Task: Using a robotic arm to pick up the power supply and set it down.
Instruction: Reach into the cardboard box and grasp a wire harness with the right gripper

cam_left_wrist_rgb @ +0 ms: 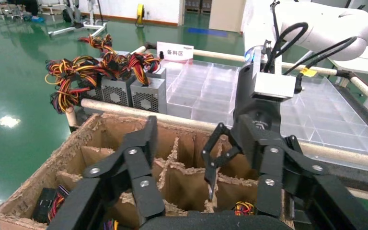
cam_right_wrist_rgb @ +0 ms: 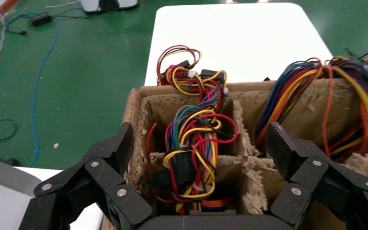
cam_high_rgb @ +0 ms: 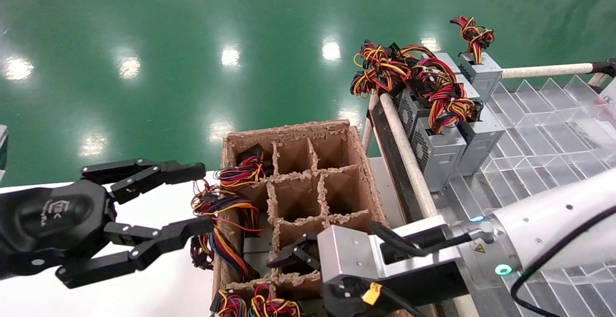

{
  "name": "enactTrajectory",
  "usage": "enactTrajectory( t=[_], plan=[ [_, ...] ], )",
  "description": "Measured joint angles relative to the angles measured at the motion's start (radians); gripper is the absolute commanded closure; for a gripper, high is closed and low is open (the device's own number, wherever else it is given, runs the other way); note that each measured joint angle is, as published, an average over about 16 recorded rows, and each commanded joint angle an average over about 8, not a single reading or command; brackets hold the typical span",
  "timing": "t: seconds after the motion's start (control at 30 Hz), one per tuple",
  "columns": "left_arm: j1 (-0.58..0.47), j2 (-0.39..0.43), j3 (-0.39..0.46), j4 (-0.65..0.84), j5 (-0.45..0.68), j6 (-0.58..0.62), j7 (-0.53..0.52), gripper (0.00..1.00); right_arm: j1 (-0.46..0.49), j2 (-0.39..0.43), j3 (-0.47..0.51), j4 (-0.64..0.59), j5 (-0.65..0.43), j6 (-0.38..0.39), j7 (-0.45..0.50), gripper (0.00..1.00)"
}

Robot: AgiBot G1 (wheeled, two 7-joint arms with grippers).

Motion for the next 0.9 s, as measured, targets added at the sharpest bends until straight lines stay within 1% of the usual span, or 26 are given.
enactTrajectory(
  t=[0.33,0.9],
  plan=[
    [0.000,0.000,0.000,0.000,0.000,0.000,0.000,1.00,0.032,-0.036,-0.046,-0.070,-0.027,-0.015,-0.021,1.00],
    [0.000,0.000,0.000,0.000,0.000,0.000,0.000,1.00,0.057,-0.037,-0.089,-0.104,-0.045,-0.008,-0.038,1.00]
  ],
)
